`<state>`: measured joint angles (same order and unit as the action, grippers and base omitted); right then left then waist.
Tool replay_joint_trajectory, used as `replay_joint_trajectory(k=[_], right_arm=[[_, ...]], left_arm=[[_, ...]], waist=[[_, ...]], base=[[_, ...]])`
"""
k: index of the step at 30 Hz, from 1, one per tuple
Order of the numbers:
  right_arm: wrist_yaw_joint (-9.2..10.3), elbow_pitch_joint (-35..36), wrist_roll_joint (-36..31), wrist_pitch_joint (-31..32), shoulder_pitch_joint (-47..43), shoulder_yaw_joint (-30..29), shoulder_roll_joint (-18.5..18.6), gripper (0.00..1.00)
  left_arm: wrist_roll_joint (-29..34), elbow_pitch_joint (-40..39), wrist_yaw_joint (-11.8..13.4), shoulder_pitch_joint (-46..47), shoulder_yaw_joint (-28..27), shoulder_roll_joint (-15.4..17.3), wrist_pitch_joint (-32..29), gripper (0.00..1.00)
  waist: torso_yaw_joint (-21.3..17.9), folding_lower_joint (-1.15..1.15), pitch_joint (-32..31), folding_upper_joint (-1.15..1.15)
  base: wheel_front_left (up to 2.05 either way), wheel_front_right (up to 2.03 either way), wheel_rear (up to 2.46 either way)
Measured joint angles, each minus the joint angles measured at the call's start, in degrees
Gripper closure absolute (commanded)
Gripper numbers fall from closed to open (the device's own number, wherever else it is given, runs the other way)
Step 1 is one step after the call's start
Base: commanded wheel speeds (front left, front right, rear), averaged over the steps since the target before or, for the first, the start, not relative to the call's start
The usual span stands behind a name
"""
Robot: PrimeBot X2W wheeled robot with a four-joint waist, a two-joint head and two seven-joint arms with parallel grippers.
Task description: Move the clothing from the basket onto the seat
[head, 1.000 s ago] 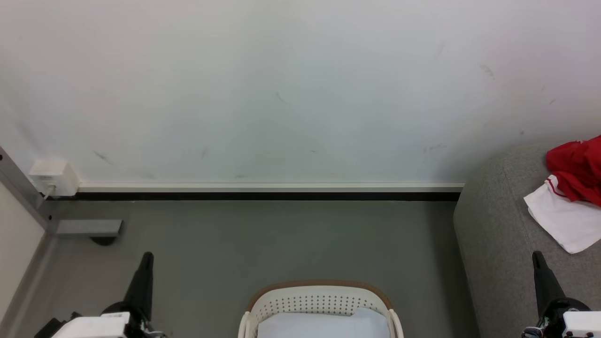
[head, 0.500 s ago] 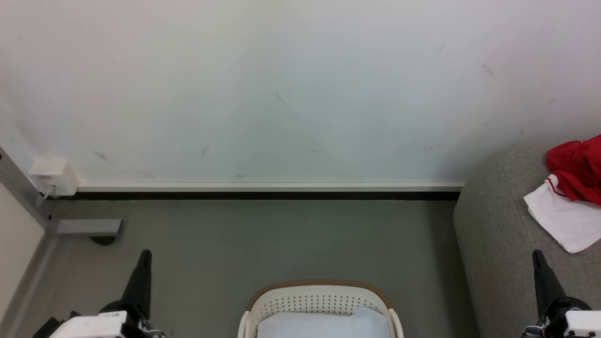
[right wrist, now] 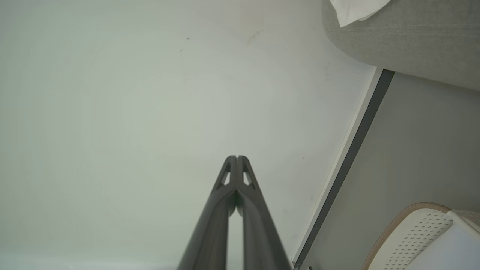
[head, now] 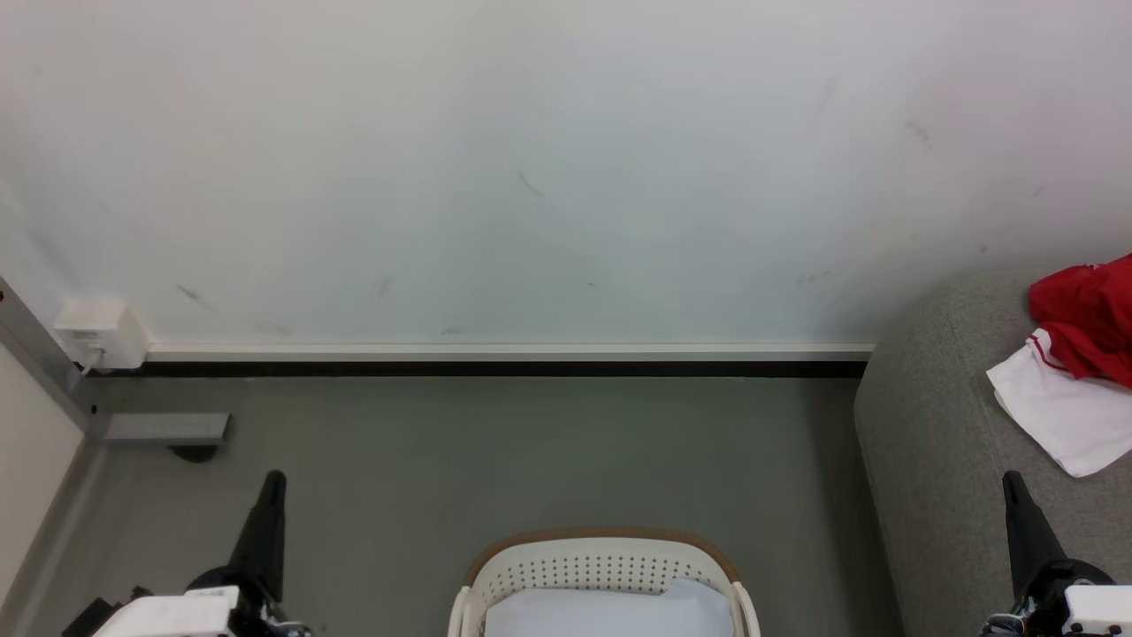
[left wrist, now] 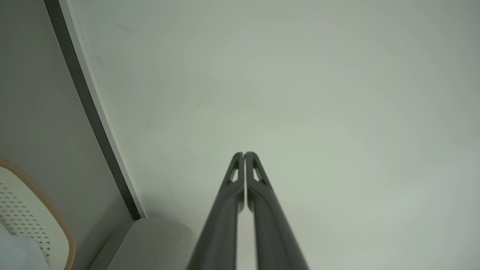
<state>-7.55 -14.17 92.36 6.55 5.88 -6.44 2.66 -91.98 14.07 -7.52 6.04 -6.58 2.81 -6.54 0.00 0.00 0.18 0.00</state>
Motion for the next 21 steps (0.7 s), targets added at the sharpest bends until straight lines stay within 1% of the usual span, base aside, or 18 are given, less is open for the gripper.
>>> replay_joint_trajectory(k=[21], right_arm=[[0.00, 0.01, 0.00, 0.00, 0.01, 0.00, 0.00, 1.00]], left_arm=[[0.00, 0.00, 0.00, 0.00, 0.00, 0.00, 0.00, 1.00]], waist=[[0.00, 0.00, 0.00, 0.00]], base=[[0.00, 0.00, 0.00]])
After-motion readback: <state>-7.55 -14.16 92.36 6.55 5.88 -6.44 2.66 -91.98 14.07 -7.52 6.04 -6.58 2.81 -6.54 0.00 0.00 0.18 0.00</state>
